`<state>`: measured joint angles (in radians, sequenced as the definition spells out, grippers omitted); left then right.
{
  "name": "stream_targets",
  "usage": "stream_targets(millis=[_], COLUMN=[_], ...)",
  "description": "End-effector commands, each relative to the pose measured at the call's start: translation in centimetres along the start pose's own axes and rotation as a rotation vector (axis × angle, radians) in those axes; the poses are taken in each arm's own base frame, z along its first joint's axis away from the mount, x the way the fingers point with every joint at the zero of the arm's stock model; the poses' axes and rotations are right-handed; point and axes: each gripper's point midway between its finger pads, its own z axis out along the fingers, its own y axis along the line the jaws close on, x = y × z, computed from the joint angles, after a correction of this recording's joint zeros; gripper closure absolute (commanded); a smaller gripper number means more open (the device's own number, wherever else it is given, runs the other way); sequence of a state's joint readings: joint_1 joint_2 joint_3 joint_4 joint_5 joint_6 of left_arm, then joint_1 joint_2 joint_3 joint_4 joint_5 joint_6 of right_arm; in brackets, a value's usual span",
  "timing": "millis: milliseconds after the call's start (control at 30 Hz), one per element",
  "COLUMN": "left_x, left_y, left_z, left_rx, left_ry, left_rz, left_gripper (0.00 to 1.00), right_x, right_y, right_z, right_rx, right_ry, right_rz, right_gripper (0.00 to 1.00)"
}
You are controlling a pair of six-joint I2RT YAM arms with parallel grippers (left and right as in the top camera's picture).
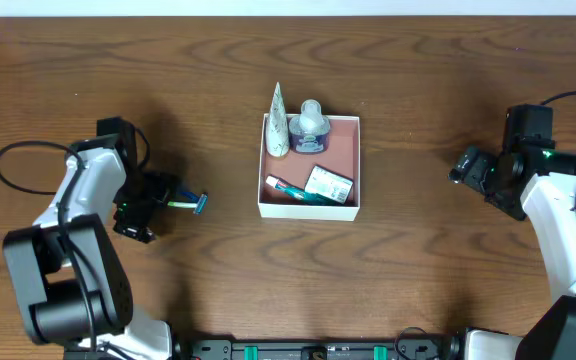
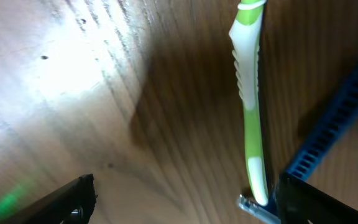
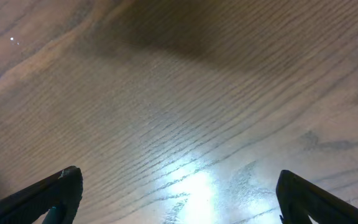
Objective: Pack container
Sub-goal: 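Grasp the green toothbrush with the left gripper and lift it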
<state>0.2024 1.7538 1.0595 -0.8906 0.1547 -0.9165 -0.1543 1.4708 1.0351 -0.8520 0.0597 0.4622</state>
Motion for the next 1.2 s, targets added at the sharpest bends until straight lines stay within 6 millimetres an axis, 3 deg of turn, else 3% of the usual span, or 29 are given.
stream_targets(millis=[0,433,600,800,967,1100,1167], left_x=[0.1,-1.0,-1.7,-1.9,-1.9,-1.8,-1.8], left_y=[0.5,0.7,1.3,1.1,1.1,1.1,1.1], left_z=[1.1,3.2,3.1,3.1,3.1,3.1,3.1], left_rx=[-0.034,-0.085,-0.12,-0.113,-0.113,-0.112,-0.112], left_ry=[0.027,0.011,-0.032,-0.038,-0.038,-0.034,-0.033], left_rz=[-0.004,0.04,0.069,0.08,0.084,0.104,0.122], left_gripper=[0.08,0.1,0.26,0.56,0.73,0.92,0.94], right_x=[-0.5,-0.5,-0.5,-0.5,-0.5,-0.5,-0.5], right_y=[-0.1,-0.1,-0.1,-0.1,-0.1,-0.1,-0.1], right_z=[-0.2,-0.2,-0.2,-0.2,-0.2,-0.2,-0.2], right_rx=[0.001,0.001,0.001,0.002,0.001,0.001,0.001], right_ry=[-0.011,-0.011,-0.011,-0.011,-0.012,-0.011,-0.011], right_rz=[-0.006,-0.006,-0.006,-0.006,-0.006,-0.006,-0.006], right_gripper=[0.01,0.01,0.01,0.01,0.01,0.01,0.01])
